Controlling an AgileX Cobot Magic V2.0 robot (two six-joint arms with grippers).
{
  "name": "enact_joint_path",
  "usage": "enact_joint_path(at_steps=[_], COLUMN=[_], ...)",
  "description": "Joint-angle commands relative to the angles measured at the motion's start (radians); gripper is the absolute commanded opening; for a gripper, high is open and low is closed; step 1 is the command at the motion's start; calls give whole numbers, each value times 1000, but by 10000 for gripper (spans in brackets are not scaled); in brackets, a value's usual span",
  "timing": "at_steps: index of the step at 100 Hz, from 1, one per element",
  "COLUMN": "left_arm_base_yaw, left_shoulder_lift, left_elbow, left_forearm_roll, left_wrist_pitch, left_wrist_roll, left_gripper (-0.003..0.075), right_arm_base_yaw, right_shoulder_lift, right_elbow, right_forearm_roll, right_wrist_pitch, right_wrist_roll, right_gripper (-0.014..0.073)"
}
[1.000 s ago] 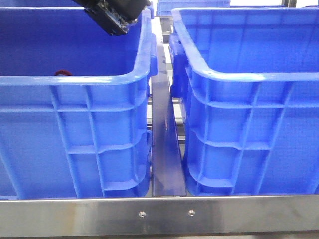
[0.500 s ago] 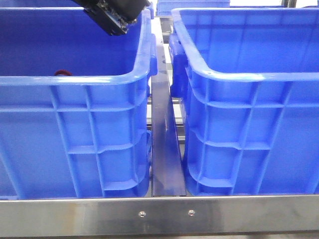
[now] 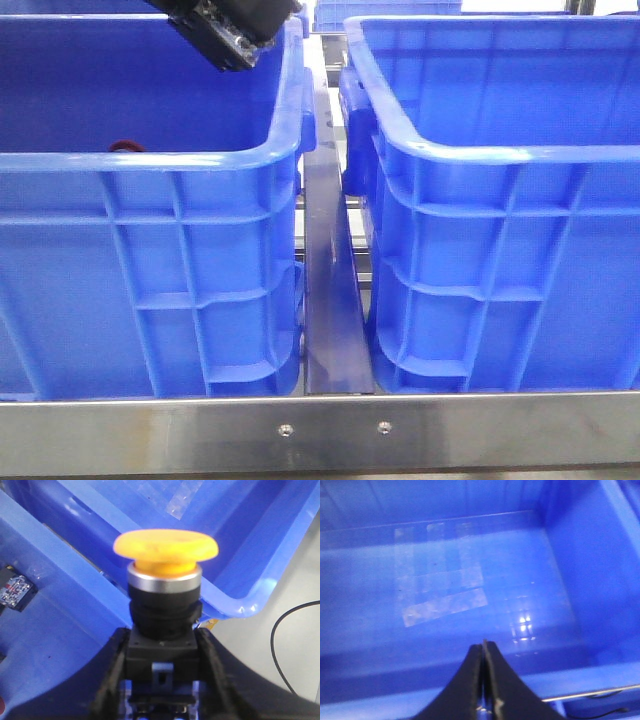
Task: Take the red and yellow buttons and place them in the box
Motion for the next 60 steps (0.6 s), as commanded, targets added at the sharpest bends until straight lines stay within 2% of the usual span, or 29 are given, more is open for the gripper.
enact_joint_path(at_steps=[1,6,7,14,18,47,60], left_arm_base_yaw=[-7,-7,-7,-7,-7,-7,-7], left_shoulder_lift=[-30,-30,-30,-30,-30,-30,-30], left_elbow=[-26,-26,-26,-26,-26,-26,-26], left_forearm_roll=[-27,-27,-27,-27,-27,-27,-27], left_wrist_pitch=[-57,-57,-57,-57,-57,-57,-57], left_wrist_roll=[3,3,3,3,3,3,3], left_gripper=[-20,-20,-20,-20,-20,-20,-20], right_arm_base_yaw=[1,1,1,1,2,43,76], right_shoulder_lift=[54,76,82,108,120,243,329], right_elbow=[-75,-95,-101,-128,-142,-273,-337], right_forearm_roll=[33,61,72,127,163,575,676], right_wrist_pitch=[-39,-31,-31,-24,-15,150,227], right_wrist_roll=[-10,-36,-48,-103,-125,-292,-354], right_gripper=[206,339,391,512,541,545,545])
